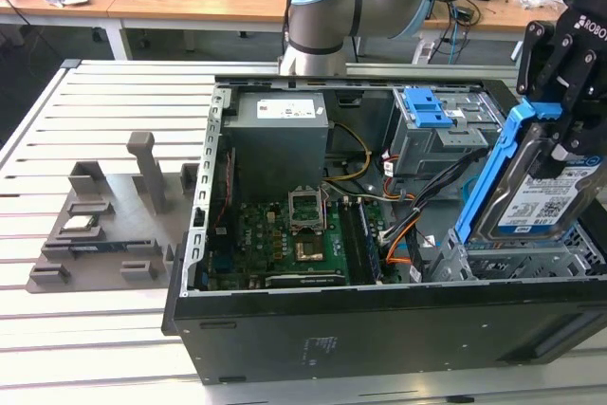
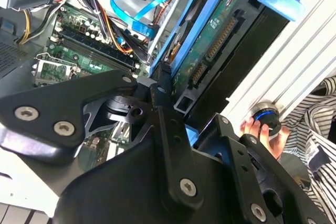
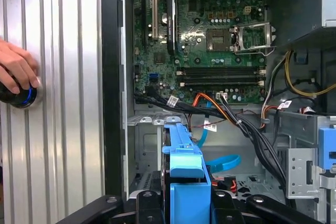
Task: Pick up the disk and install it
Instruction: 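Insert the disk into the insertion slot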
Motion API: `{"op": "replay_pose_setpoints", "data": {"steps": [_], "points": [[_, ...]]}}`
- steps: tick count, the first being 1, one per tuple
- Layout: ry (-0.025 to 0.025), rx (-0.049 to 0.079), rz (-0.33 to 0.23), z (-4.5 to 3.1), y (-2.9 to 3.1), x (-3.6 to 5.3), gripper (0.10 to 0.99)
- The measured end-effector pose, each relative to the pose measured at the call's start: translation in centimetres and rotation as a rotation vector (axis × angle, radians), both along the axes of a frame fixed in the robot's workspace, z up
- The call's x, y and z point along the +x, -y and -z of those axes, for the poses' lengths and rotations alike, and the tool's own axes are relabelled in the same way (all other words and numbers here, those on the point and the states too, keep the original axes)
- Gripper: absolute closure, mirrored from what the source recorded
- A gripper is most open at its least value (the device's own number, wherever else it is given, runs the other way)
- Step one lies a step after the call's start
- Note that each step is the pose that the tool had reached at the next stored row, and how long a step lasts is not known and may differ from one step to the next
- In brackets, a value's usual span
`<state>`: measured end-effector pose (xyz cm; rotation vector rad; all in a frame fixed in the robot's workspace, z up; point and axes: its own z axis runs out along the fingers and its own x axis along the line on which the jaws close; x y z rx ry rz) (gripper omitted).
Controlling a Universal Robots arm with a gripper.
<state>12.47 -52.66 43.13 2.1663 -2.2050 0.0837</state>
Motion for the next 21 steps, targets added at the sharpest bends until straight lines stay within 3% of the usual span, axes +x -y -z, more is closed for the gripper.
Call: {"op": "replay_pose_setpoints", "data": {"steps": [10,21], "points": [[-0.0001,0.0,0.0,1.01,0.05,0.0,0.722],[-0.0001,0.0,0.0,1.37,0.05,0.0,0.722]]}}
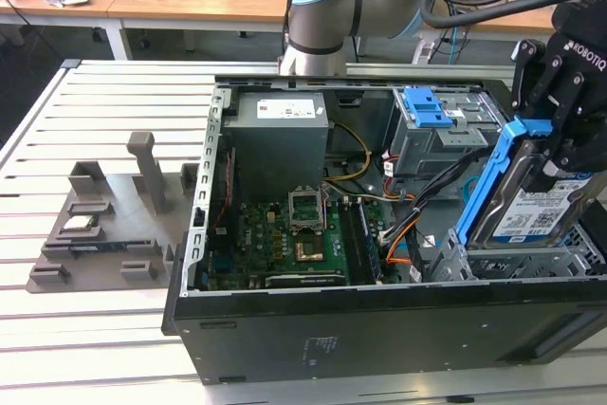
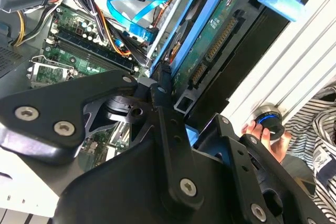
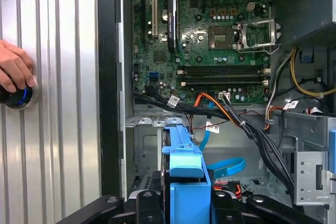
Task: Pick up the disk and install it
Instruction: 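Insert the disk into the insertion slot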
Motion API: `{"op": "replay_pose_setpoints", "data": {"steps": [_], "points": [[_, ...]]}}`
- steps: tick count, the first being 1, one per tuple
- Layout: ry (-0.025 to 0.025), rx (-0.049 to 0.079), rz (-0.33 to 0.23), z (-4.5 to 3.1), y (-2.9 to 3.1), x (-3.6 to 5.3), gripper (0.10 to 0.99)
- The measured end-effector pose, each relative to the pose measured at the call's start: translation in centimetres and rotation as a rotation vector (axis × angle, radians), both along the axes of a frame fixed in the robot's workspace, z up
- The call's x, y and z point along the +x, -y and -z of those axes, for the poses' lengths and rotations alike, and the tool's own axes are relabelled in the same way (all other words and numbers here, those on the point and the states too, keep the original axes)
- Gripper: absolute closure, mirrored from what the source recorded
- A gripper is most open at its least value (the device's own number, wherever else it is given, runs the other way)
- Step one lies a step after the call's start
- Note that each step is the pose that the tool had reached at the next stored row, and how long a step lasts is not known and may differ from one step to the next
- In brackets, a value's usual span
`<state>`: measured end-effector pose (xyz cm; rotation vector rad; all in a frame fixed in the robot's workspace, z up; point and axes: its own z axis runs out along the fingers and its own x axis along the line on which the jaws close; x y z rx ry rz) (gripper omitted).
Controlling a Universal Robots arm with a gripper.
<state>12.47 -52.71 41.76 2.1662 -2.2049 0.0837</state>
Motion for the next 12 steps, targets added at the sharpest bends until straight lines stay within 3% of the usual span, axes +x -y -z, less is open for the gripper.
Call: {"op": "replay_pose_setpoints", "data": {"steps": [12], "points": [[0.0,0.0,0.0,0.38,0.0,0.0,0.722]]}}
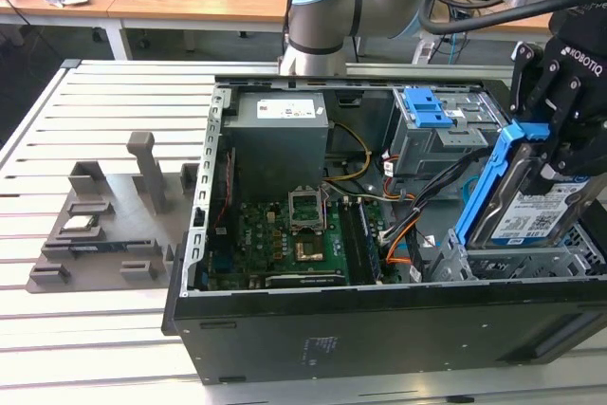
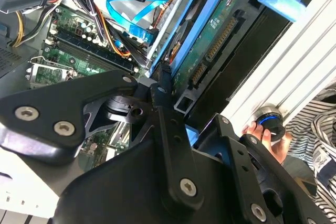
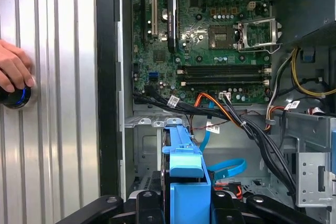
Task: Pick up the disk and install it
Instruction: 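Insert the disk into the insertion slot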
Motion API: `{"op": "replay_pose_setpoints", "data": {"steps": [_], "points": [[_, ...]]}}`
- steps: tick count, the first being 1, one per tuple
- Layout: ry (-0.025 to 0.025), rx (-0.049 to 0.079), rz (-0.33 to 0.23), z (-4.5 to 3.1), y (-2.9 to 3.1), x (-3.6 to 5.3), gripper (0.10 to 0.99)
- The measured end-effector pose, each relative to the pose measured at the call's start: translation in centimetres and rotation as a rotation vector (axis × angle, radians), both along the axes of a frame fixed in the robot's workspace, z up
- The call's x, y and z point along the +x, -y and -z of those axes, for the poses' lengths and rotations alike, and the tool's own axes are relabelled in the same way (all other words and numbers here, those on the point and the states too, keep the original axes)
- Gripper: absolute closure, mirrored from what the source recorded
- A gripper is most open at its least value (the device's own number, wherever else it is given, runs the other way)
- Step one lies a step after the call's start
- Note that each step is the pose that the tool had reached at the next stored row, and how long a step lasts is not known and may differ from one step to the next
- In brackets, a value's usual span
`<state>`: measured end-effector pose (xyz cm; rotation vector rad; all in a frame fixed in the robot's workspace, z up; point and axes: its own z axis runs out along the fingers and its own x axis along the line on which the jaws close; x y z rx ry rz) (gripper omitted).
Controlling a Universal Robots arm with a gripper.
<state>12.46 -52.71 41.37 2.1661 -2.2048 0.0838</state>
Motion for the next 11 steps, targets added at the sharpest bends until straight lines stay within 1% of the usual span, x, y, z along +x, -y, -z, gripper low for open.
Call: {"op": "replay_pose_setpoints", "data": {"steps": [9,11], "points": [[0.0,0.0,0.0,0.68,0.0,0.0,0.722],[0.0,0.0,0.0,0.71,0.0,0.0,0.722]]}}
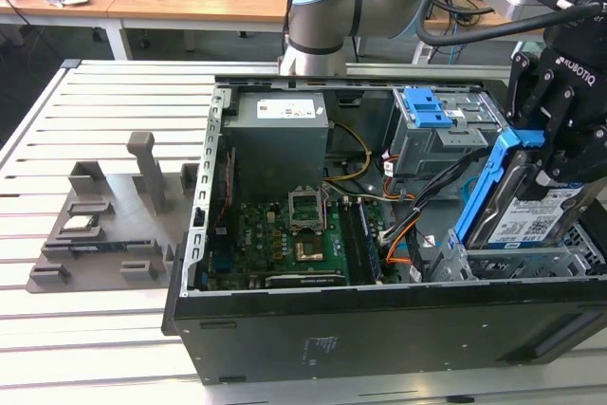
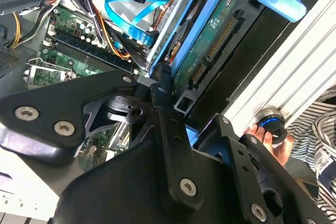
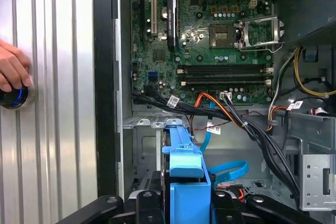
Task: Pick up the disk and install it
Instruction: 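Insert the disk into the insertion slot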
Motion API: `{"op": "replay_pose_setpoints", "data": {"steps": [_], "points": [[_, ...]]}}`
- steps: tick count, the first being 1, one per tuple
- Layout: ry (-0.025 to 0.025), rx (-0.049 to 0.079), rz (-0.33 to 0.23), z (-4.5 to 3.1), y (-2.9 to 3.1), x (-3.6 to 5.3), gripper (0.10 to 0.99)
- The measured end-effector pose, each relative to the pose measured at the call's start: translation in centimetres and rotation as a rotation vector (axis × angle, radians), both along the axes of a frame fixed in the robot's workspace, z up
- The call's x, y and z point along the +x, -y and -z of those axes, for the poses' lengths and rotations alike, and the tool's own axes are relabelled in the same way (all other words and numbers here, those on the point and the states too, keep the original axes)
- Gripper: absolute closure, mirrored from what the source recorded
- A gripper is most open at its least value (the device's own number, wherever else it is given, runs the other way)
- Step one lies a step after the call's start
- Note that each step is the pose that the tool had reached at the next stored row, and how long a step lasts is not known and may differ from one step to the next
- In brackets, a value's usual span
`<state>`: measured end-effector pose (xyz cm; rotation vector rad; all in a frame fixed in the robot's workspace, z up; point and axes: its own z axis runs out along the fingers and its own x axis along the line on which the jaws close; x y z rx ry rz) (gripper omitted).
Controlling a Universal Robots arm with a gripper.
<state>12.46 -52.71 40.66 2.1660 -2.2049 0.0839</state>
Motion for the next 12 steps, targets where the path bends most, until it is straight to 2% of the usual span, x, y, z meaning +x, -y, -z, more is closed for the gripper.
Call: {"op": "replay_pose_setpoints", "data": {"steps": [5,6,8,10,12], "points": [[0.0001,0.0,0.0,0.02,0.0,0.0,0.71],[0.0001,0.0,0.0,0.04,0.0,0.0,0.647],[0.0001,0.0,0.0,0.04,0.0,0.0,0.647],[0.0,0.0,0.0,0.04,0.0,0.0,0.663],[0.0,0.0,0.0,0.04,0.0,0.0,0.792]]}}
